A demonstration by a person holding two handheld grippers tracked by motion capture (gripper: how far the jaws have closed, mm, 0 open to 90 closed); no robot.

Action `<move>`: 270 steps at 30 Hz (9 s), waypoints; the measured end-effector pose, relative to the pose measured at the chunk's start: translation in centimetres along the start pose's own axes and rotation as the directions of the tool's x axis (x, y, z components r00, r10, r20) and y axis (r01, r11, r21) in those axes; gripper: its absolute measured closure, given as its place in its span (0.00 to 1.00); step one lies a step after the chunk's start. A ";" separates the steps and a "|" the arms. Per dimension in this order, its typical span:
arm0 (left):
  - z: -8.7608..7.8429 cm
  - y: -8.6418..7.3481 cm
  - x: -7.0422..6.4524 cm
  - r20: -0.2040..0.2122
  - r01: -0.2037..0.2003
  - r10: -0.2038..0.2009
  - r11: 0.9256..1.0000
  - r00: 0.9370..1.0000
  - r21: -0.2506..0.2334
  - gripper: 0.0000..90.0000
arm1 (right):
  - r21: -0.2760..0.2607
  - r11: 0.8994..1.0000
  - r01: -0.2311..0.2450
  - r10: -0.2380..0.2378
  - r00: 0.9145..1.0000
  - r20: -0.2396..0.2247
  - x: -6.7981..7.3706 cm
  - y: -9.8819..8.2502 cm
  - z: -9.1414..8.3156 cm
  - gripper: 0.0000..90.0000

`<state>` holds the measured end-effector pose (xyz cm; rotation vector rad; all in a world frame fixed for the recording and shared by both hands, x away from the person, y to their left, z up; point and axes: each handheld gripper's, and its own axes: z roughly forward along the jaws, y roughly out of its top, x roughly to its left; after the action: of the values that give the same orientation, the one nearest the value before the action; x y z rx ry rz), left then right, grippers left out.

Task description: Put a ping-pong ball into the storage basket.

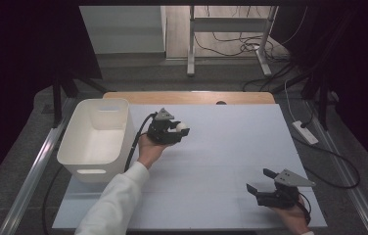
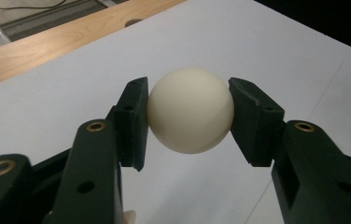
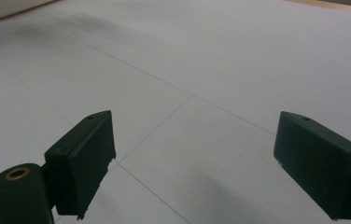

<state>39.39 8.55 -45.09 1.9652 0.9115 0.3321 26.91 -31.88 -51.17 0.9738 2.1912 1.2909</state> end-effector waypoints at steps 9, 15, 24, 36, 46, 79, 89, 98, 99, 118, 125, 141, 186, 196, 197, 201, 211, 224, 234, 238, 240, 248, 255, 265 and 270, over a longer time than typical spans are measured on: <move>-1.3 0.2 -0.1 0.002 -0.001 0.001 1.000 1.000 -0.028 0.57 | -0.002 1.000 0.000 0.000 1.000 -0.001 0.0 0.0 0.0 0.14; -1.9 0.3 -0.2 0.007 0.002 -0.002 0.999 1.000 -0.048 0.57 | -0.004 1.000 -0.001 0.001 1.000 0.000 0.0 0.0 0.0 0.14; -2.4 0.1 0.1 0.012 0.015 -0.015 0.998 1.000 -0.057 0.57 | -0.002 1.000 -0.001 0.001 1.000 -0.001 0.0 0.0 0.0 0.14; -3.1 0.0 -0.2 0.017 0.008 -0.007 0.998 1.000 -0.070 0.57 | -0.003 1.000 0.000 0.000 1.000 -0.001 0.0 0.0 0.0 0.14; -3.9 0.1 -0.5 0.024 0.004 -0.002 0.996 1.000 -0.093 0.57 | -0.001 1.000 0.002 -0.002 1.000 0.001 0.0 0.1 0.0 0.14; -6.6 0.6 -1.0 0.035 0.003 0.002 0.987 0.999 -0.161 0.57 | -0.007 1.000 0.003 -0.003 1.000 -0.001 0.1 0.1 0.0 0.14; -7.5 0.9 -1.0 0.036 0.005 0.002 0.984 0.999 -0.180 0.57 | -0.005 1.000 0.005 -0.005 1.000 0.002 0.1 0.1 0.0 0.14; -8.1 1.1 -0.9 0.030 0.005 0.001 0.980 1.000 -0.197 0.57 | -0.005 1.000 0.005 -0.005 1.000 0.002 0.1 0.1 0.0 0.14; -8.2 1.1 -0.9 0.029 0.005 0.001 0.980 1.000 -0.199 0.57 | -0.005 1.000 0.005 -0.005 1.000 0.002 0.1 0.1 0.0 0.14; -10.1 1.8 -0.3 0.005 0.001 0.000 0.971 1.000 -0.240 0.57 | -0.005 1.000 0.004 -0.004 1.000 0.003 0.0 0.1 0.0 0.14; -10.9 1.9 -0.1 -0.003 0.002 -0.003 0.967 1.000 -0.254 0.57 | -0.004 1.000 0.005 -0.005 1.000 0.005 0.0 0.1 0.0 0.14; -12.4 2.1 0.5 -0.020 0.011 -0.017 0.960 1.000 -0.278 0.57 | -0.003 1.000 0.006 -0.006 1.000 0.007 0.0 0.1 0.0 0.14; -16.2 1.4 3.1 -0.130 0.023 -0.064 0.954 0.989 -0.299 0.57 | -0.002 1.000 0.006 -0.006 1.000 0.010 0.0 0.1 0.0 0.14; -16.7 0.5 4.7 -0.169 0.052 -0.105 0.956 0.980 -0.290 0.57 | -0.003 1.000 0.005 -0.005 1.000 0.009 0.0 0.1 0.1 0.14; -16.8 0.5 4.8 -0.172 0.055 -0.109 0.956 0.979 -0.289 0.57 | -0.002 1.000 0.006 -0.006 1.000 0.009 0.0 0.1 0.1 0.14; -17.0 0.2 5.3 -0.191 0.062 -0.119 0.957 0.974 -0.284 0.57 | -0.001 1.000 0.006 -0.006 1.000 0.011 0.0 0.1 0.1 0.14; -17.5 -0.5 6.3 -0.223 0.078 -0.143 0.957 0.964 -0.278 0.57 | -0.001 1.000 0.007 -0.007 1.000 0.012 0.0 0.1 0.0 0.14; -18.4 -1.5 7.7 -0.279 0.101 -0.170 0.964 0.945 -0.248 0.56 | -0.005 1.000 0.003 -0.003 1.000 0.012 0.0 0.2 0.0 0.14; -17.8 -1.9 8.5 -0.299 0.122 -0.181 0.971 0.937 -0.206 0.56 | -0.006 1.000 0.003 -0.003 1.000 0.010 0.0 0.2 0.0 0.14; -17.4 -2.0 8.9 -0.303 0.136 -0.188 0.973 0.934 -0.184 0.56 | -0.005 1.000 0.003 -0.003 1.000 0.013 0.0 0.2 0.0 0.14; -17.2 -2.1 9.2 -0.305 0.146 -0.194 0.974 0.932 -0.174 0.56 | -0.006 1.000 0.003 -0.003 1.000 0.015 0.0 0.2 0.0 0.14; -16.4 -2.5 10.1 -0.306 0.188 -0.218 0.974 0.927 -0.123 0.56 | -0.006 1.000 0.003 -0.003 1.000 0.016 0.0 0.2 0.0 0.14; -15.9 -2.8 10.6 -0.302 0.219 -0.228 0.974 0.926 -0.064 0.56 | -0.006 1.000 0.002 -0.001 1.000 0.015 0.0 0.2 0.0 0.14; -15.1 -3.3 11.2 -0.305 0.244 -0.228 0.970 0.925 0.016 0.56 | -0.004 1.000 0.002 -0.002 1.000 0.014 0.0 0.2 0.1 0.14; -14.8 -3.5 11.4 -0.315 0.252 -0.226 0.967 0.922 0.041 0.56 | -0.004 1.000 0.002 -0.002 1.000 0.014 0.0 0.1 0.1 0.14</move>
<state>37.43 27.04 -41.29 1.8776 1.3729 0.4748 27.03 -31.81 -51.07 0.9758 2.1780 1.2829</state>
